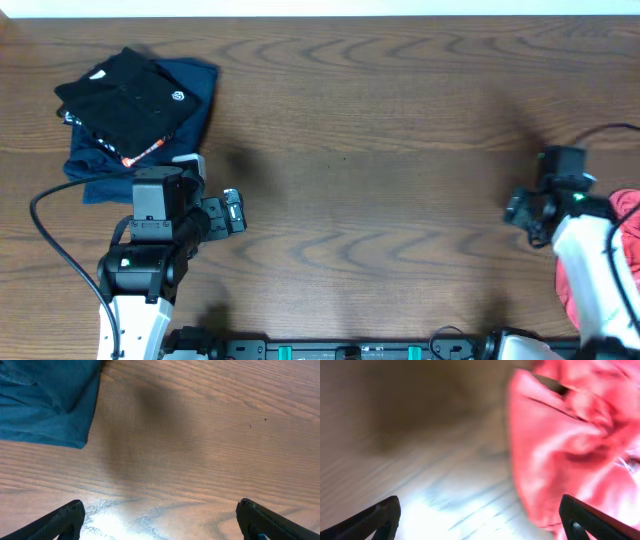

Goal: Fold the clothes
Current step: 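Reach the right gripper to the crumpled red t-shirt and grasp it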

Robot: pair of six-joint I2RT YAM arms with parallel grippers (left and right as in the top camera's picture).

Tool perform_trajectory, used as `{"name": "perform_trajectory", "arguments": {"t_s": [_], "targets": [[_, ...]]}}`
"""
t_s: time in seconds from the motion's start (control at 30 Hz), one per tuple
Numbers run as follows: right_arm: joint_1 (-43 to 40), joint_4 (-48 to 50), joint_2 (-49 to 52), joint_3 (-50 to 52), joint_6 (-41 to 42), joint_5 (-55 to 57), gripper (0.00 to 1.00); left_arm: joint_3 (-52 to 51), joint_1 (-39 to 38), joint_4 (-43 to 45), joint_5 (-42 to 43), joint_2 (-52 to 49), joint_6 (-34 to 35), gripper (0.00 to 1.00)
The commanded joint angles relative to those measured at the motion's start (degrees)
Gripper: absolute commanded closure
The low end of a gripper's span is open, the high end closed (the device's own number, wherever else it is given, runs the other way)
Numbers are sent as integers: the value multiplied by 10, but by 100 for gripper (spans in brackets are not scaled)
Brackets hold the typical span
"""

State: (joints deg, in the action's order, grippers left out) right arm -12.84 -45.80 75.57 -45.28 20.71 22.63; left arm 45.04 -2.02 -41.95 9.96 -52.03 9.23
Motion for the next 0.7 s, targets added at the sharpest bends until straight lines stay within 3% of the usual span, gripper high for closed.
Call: {"name": "perform_trajectory", "arguments": {"t_s": [0.0,0.27,0.33,0.5,0.57,0.67], "targets": [[-59,12,42,-6,45,46,1,11,2,0,1,0,5,2],[-157,59,150,-6,45,45,4,11,2,-1,1,0,5,2],[-172,65,168,-6,45,42,9,11,2,0,1,0,5,2],[-191,92,206,-6,45,26,36,11,2,0,1,0,5,2],[-193,99,219,-6,45,23,56,11,2,0,1,0,5,2],[-193,104,230,-6,45,5,98,11,2,0,1,0,5,2]]}}
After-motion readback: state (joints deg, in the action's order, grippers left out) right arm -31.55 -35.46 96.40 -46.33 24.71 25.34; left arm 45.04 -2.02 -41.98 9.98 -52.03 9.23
